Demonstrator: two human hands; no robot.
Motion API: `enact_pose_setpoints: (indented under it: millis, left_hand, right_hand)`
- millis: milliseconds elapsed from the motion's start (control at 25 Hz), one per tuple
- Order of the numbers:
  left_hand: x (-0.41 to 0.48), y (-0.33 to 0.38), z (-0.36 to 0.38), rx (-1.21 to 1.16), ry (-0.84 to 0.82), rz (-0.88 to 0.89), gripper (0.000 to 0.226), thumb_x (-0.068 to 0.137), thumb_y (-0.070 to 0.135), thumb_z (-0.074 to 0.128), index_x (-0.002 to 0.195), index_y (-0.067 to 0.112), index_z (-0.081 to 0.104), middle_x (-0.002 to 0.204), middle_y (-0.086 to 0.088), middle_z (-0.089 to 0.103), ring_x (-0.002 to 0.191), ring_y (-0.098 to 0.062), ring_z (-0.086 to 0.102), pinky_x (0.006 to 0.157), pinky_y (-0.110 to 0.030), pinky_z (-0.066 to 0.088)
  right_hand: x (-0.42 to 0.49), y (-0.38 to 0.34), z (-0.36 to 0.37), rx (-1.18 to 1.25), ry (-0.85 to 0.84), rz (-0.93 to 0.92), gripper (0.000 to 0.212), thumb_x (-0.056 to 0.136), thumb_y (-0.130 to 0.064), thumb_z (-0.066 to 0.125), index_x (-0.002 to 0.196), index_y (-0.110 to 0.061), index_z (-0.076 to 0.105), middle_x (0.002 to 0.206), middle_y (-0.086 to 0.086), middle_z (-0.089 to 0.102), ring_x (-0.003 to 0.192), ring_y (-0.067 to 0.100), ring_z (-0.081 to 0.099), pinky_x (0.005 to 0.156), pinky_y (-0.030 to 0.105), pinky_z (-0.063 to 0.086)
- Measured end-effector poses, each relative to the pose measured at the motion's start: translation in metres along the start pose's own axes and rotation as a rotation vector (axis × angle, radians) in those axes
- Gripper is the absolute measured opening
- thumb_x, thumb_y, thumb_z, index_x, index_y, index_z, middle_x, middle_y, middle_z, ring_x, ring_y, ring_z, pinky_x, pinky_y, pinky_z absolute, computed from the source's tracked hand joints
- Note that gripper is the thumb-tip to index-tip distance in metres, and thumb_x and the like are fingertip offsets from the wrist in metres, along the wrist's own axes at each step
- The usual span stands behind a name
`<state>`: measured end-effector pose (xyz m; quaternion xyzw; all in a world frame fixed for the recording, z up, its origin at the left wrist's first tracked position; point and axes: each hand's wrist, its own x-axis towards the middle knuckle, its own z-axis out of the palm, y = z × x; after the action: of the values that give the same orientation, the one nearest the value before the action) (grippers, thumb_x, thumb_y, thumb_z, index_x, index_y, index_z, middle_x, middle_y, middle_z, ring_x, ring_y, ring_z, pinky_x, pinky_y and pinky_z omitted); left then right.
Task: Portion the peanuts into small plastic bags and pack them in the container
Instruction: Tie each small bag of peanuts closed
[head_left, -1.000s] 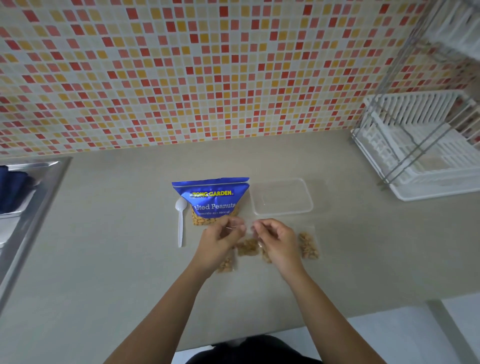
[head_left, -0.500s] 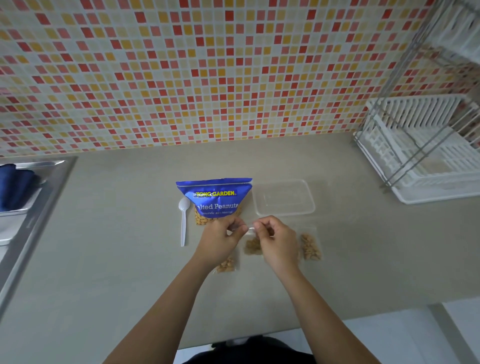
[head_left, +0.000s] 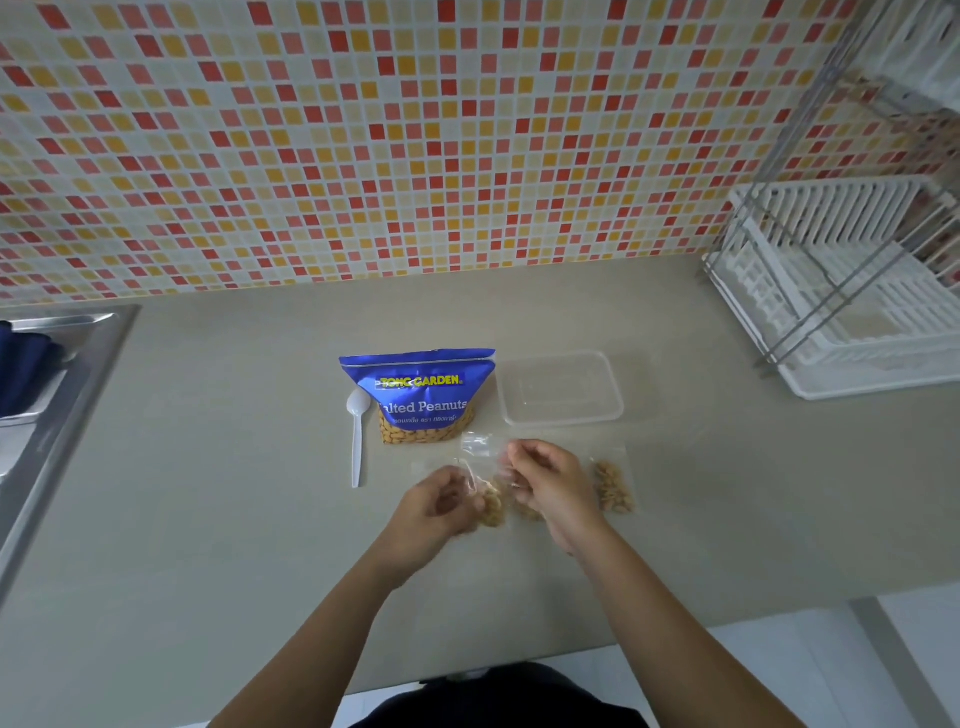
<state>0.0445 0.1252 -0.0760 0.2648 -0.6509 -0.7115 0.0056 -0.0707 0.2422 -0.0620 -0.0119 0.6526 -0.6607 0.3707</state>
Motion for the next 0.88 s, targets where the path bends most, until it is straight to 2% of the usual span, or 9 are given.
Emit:
enact_pose_setpoints:
  millis: [40, 120, 200, 240, 360, 440, 600, 720, 880]
  left_hand:
    - [0.0, -0.005, 0.004, 0.01, 0.071, -0.006, 0.017, 0.085, 0.011, 0.064, 0.099, 0.004, 0.058, 0.079, -0.007, 0.063, 0.073, -0.021, 0.058, 0.072, -0.038, 0.051]
    - [0.007, -0.012, 0.007, 0.14, 0.253, -0.041, 0.019, 0.085, 0.009, 0.063, 0.104, 0.005, 0.059, 0.073, -0.003, 0.065, 0.06, -0.013, 0.061, 0.065, -0.03, 0.054]
    - [0.014, -0.014, 0.01, 0.341, 0.318, -0.072, 0.024, 0.084, 0.013, 0.063, 0.108, 0.01, 0.058, 0.072, 0.001, 0.064, 0.05, -0.002, 0.06, 0.053, -0.014, 0.05]
    - [0.018, -0.015, 0.012, 0.411, 0.32, -0.09, 0.027, 0.084, 0.014, 0.063, 0.11, 0.01, 0.058, 0.074, -0.001, 0.065, 0.054, -0.003, 0.061, 0.054, -0.013, 0.049]
    - [0.022, -0.018, 0.022, 0.655, 0.297, -0.115, 0.031, 0.084, 0.017, 0.059, 0.112, 0.004, 0.055, 0.092, -0.014, 0.067, 0.085, -0.028, 0.064, 0.075, -0.034, 0.053]
    - [0.019, -0.019, 0.026, 0.881, 0.279, -0.111, 0.034, 0.087, 0.023, 0.056, 0.114, 0.003, 0.051, 0.105, -0.017, 0.062, 0.097, -0.035, 0.059, 0.08, -0.037, 0.046]
    - [0.013, -0.018, 0.026, 1.071, 0.322, -0.123, 0.042, 0.09, 0.036, 0.05, 0.12, 0.008, 0.042, 0.116, -0.012, 0.052, 0.1, -0.037, 0.059, 0.075, -0.039, 0.045]
    - [0.023, -0.015, 0.03, 1.047, 0.322, -0.02, 0.039, 0.093, 0.028, 0.046, 0.125, 0.006, 0.043, 0.12, -0.014, 0.051, 0.102, -0.037, 0.057, 0.08, -0.039, 0.044]
    - [0.047, -0.011, 0.043, 1.045, 0.296, 0.033, 0.028, 0.092, 0.018, 0.042, 0.106, 0.001, 0.059, 0.107, -0.019, 0.061, 0.097, -0.037, 0.059, 0.077, -0.04, 0.043]
  right_hand:
    - [0.004, 0.003, -0.003, -0.073, -0.008, 0.018, 0.02, 0.092, -0.024, 0.054, 0.102, -0.009, 0.063, 0.091, 0.0, 0.065, 0.075, 0.005, 0.064, 0.067, 0.018, 0.051]
    - [0.017, 0.013, -0.016, -0.489, 0.068, -0.063, 0.033, 0.09, -0.032, 0.056, 0.116, -0.013, 0.06, 0.11, -0.002, 0.063, 0.095, 0.012, 0.062, 0.084, 0.025, 0.048]
    - [0.028, 0.026, -0.03, -0.928, 0.194, -0.215, 0.037, 0.086, -0.029, 0.06, 0.117, -0.01, 0.06, 0.116, 0.009, 0.061, 0.104, 0.025, 0.059, 0.094, 0.033, 0.044]
    - [0.03, 0.033, -0.036, -1.042, 0.224, -0.256, 0.037, 0.084, -0.025, 0.061, 0.116, -0.007, 0.06, 0.114, 0.015, 0.059, 0.105, 0.032, 0.057, 0.094, 0.036, 0.044]
    - [0.031, 0.044, -0.04, -1.131, 0.268, -0.275, 0.038, 0.082, -0.025, 0.064, 0.113, -0.003, 0.061, 0.107, 0.021, 0.055, 0.103, 0.039, 0.054, 0.091, 0.041, 0.045]
    - [0.032, 0.044, -0.04, -1.163, 0.273, -0.244, 0.041, 0.083, -0.029, 0.062, 0.114, -0.003, 0.06, 0.109, 0.02, 0.053, 0.105, 0.038, 0.051, 0.091, 0.04, 0.044]
    - [0.037, 0.042, -0.04, -1.246, 0.254, -0.226, 0.042, 0.084, -0.034, 0.06, 0.112, -0.003, 0.059, 0.109, 0.02, 0.052, 0.104, 0.038, 0.05, 0.091, 0.038, 0.043]
    - [0.041, 0.041, -0.039, -1.242, 0.228, -0.21, 0.041, 0.084, -0.035, 0.059, 0.112, -0.004, 0.059, 0.112, 0.018, 0.052, 0.106, 0.037, 0.051, 0.092, 0.038, 0.043]
    - [0.045, 0.033, -0.039, -1.182, 0.206, -0.142, 0.031, 0.084, -0.034, 0.062, 0.104, -0.009, 0.065, 0.111, 0.012, 0.057, 0.103, 0.031, 0.056, 0.089, 0.034, 0.045]
